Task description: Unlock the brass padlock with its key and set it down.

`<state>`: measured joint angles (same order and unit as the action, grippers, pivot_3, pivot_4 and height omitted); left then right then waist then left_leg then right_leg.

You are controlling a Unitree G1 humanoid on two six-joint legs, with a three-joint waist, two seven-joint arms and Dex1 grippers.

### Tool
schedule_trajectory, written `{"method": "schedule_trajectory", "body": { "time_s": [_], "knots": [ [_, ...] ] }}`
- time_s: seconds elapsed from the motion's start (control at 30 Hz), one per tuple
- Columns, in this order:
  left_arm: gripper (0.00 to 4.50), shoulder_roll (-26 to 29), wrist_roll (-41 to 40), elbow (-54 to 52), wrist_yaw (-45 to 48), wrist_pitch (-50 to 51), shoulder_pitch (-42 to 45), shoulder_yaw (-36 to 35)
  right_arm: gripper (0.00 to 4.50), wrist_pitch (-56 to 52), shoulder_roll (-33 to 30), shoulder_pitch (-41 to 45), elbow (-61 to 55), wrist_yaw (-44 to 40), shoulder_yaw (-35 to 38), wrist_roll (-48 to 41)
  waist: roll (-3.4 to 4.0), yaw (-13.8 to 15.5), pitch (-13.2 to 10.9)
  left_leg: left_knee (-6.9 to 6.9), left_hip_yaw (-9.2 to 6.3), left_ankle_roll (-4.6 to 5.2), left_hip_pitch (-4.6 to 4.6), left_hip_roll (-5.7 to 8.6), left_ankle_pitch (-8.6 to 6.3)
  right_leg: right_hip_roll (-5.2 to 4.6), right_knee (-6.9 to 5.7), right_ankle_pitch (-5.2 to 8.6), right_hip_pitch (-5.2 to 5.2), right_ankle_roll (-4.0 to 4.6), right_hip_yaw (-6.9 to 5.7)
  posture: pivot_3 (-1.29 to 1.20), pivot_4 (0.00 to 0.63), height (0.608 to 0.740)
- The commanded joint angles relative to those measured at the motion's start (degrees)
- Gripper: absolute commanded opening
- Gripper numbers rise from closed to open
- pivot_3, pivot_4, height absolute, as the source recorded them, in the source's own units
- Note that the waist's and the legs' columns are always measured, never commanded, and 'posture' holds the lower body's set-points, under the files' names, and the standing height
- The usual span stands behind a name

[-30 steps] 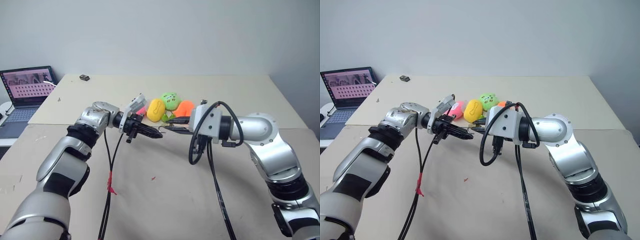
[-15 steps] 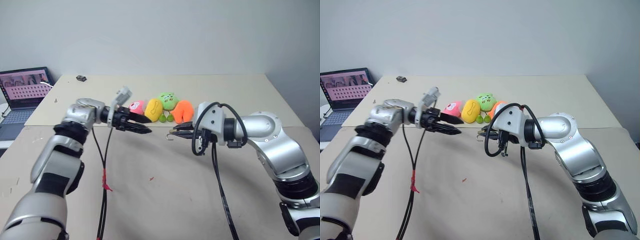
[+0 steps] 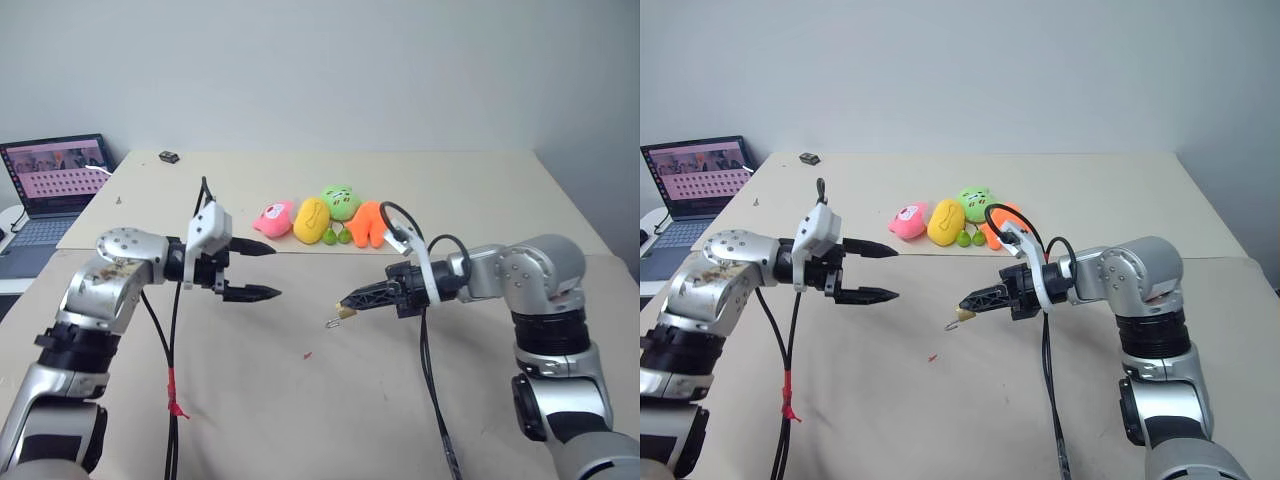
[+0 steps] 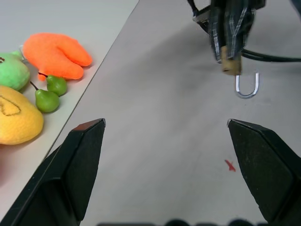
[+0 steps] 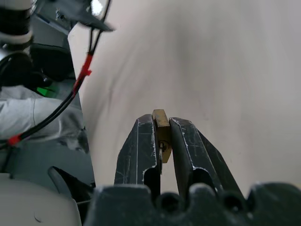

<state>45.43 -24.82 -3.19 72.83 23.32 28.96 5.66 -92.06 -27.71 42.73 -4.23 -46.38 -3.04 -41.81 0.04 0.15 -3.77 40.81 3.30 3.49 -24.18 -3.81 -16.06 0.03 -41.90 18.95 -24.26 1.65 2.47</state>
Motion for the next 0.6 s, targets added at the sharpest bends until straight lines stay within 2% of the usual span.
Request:
{"method": "schedule_trajectory", "body": {
  "time_s": [0.03,0.27,0.43,0.5,0.53,0.6],
  "knots": [
    [4.41,0.20,0.15,-6.41,-3.78,0.50,-1.43,-2.50,0.24,0.09,1.76,2.50,3.74,1.51,-2.45,0.44,0.00,0.11,0.00,0.01,0.01,0.00,-0.01,0.00,0.00,0.02,0.00,0.00,0.00,0.00,-0.01,0.00,0.150,0.640],
    [4.41,0.42,-0.12,-10.57,-6.79,1.98,-3.78,-2.64,0.24,10.38,3.35,5.17,13.27,1.43,-10.34,6.84,0.01,0.15,0.01,-0.06,0.04,0.08,-0.01,-0.03,-0.05,0.23,0.02,-0.01,-0.03,-0.01,-0.03,0.00,0.150,0.640],
    [4.41,0.28,-0.03,-10.84,-7.52,2.34,-3.98,-2.46,0.24,18.61,2.12,5.37,16.98,-0.97,-15.87,11.95,0.01,0.14,0.01,-0.05,0.04,0.19,-0.03,-0.13,-0.11,0.44,0.01,0.00,-0.07,-0.01,-0.04,0.00,0.150,0.640],
    [4.50,-0.53,0.17,-10.09,-7.69,2.13,-2.84,-1.74,1.08,25.62,-0.51,4.09,18.94,-3.12,-19.98,16.60,0.02,0.14,0.01,-0.05,0.04,0.21,-0.02,-0.13,-0.12,0.45,0.00,0.00,-0.08,-0.01,-0.05,0.00,0.150,0.640],
    [4.50,-0.84,0.25,-9.82,-7.71,2.03,-2.41,-1.47,1.25,28.63,-1.64,3.54,19.75,-4.05,-21.65,18.58,0.02,0.17,0.01,-0.04,0.04,0.24,0.00,-0.14,-0.14,0.46,-0.01,0.00,-0.06,-0.01,-0.05,0.00,0.150,0.640],
    [4.50,-1.55,0.50,-9.09,-7.50,1.83,-1.54,-0.90,1.97,32.53,-3.83,2.66,22.91,-5.71,-22.71,21.16,0.03,0.40,0.02,-0.01,0.06,0.25,-0.05,-0.10,-0.15,0.44,0.00,0.00,-0.04,-0.02,-0.07,0.00,0.150,0.640]
  ]
}}
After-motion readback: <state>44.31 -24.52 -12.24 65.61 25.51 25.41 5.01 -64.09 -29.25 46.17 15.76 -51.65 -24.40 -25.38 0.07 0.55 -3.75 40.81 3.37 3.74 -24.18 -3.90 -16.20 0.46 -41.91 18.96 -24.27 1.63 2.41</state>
